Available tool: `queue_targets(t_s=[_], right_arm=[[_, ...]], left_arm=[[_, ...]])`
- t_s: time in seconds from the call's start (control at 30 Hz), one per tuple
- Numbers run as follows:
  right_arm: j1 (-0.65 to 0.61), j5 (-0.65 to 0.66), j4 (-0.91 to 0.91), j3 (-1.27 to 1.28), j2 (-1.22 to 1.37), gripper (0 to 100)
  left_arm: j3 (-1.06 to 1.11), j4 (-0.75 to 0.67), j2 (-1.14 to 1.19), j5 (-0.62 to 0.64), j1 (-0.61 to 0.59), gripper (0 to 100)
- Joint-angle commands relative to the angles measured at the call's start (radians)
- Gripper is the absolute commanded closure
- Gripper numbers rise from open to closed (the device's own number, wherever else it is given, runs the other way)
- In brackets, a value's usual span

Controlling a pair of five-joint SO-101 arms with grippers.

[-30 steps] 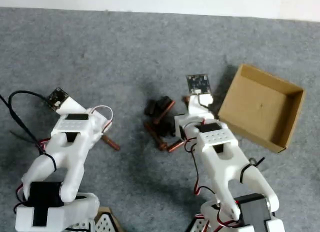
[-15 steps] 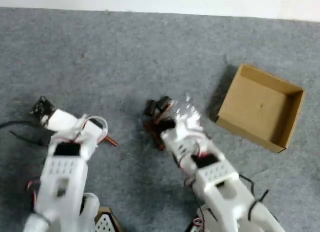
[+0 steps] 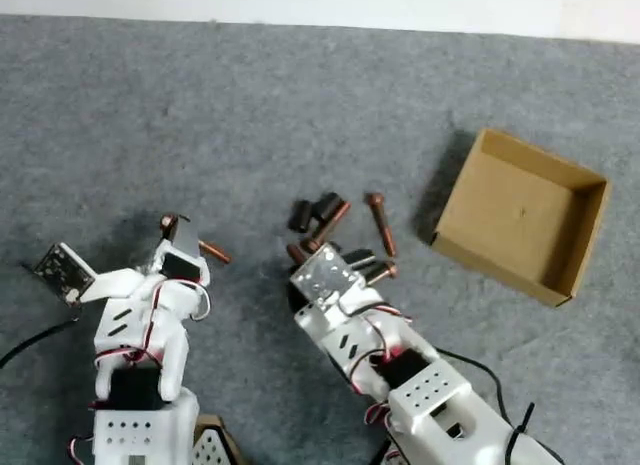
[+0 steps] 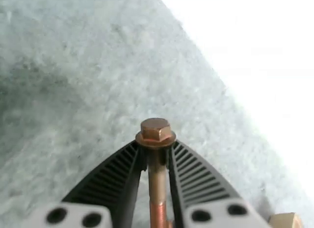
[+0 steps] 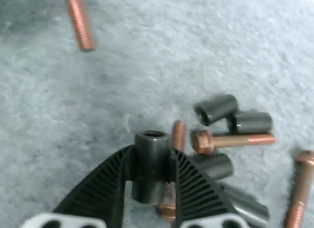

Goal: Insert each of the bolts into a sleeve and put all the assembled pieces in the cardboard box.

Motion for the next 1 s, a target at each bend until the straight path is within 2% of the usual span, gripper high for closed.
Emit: queue_targets(t_s=[0.0, 0.1, 0.27, 0.47, 0.57, 0.9, 0.97], right_arm=[[-0.028, 0.08, -0.031, -0.005, -0.027, 99.5], [-0.021, 0.15, 0.012, -0.004, -0.028, 99.5], [-0.022, 0.158, 0.136, -0.013, -0.03, 99.5], [-0.024, 0.16, 0.145, -0.013, -0.059, 99.5], [-0.025, 0.155, 0.156, 0.004, -0.197, 99.5], [-0.024, 0.153, 0.53, 0.177, -0.911, 99.5], [-0.022, 0.155, 0.588, 0.191, -0.944, 99.5]], left_arm=[[-0.027, -0.032, -0.005, -0.012, -0.007, 99], [-0.03, -0.035, -0.005, -0.012, 0.019, 99], [-0.071, -0.032, -0.005, -0.017, 0.136, 99], [-0.142, -0.035, -0.005, -0.017, 0.166, 99], [-0.143, -0.029, -0.005, -0.017, 0.166, 99], [-0.22, -0.009, -0.005, -0.014, 0.182, 99], [-0.265, 0.034, -0.005, -0.014, 0.223, 99]])
